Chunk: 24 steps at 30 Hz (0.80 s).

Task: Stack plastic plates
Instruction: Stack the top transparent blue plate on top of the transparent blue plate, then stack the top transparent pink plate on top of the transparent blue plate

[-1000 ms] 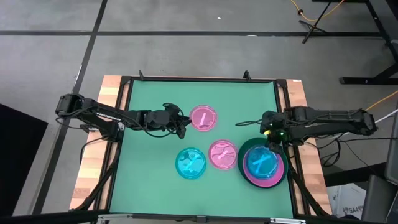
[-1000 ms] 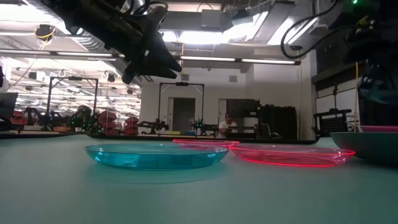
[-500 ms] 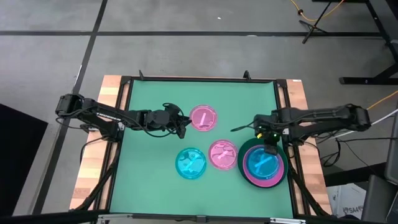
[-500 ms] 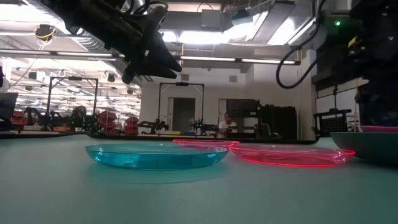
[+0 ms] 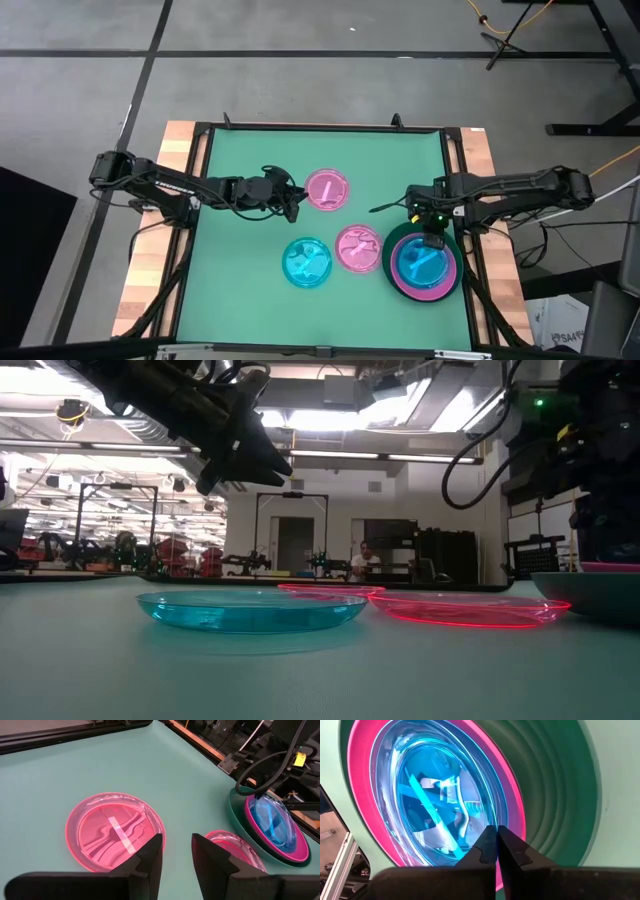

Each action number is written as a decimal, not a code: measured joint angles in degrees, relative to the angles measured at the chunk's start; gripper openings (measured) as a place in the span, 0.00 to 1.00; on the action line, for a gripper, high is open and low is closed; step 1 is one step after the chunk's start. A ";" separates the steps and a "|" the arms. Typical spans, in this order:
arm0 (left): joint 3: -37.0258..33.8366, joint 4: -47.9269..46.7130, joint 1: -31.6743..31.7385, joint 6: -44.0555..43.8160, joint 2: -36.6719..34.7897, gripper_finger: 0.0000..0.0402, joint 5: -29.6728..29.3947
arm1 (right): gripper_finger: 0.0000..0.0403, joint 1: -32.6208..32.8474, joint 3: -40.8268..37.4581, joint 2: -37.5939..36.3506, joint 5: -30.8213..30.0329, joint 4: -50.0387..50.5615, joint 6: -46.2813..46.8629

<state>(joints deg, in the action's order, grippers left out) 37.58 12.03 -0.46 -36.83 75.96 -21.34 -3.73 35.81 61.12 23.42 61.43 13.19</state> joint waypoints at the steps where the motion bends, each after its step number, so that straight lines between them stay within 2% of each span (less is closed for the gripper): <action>1: 0.00 0.00 -0.01 -0.01 0.00 0.24 0.01 | 0.00 0.00 0.00 -0.02 0.00 0.00 0.00; 8: 0.00 0.00 0.01 -0.01 0.00 0.24 0.00 | 0.01 0.00 0.00 0.00 -0.02 -0.04 -0.02; 18: 0.00 -0.01 0.01 -0.01 0.00 0.24 0.00 | 0.17 0.00 0.00 -0.02 -1.53 -0.02 -0.02; 24: 0.00 -0.01 -0.01 -0.01 0.00 0.24 0.01 | 0.20 0.00 0.00 -0.02 -2.89 0.00 -0.02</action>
<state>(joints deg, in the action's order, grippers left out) 37.58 12.02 -0.47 -36.84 75.96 -21.33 -3.73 35.81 61.10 20.53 61.43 13.17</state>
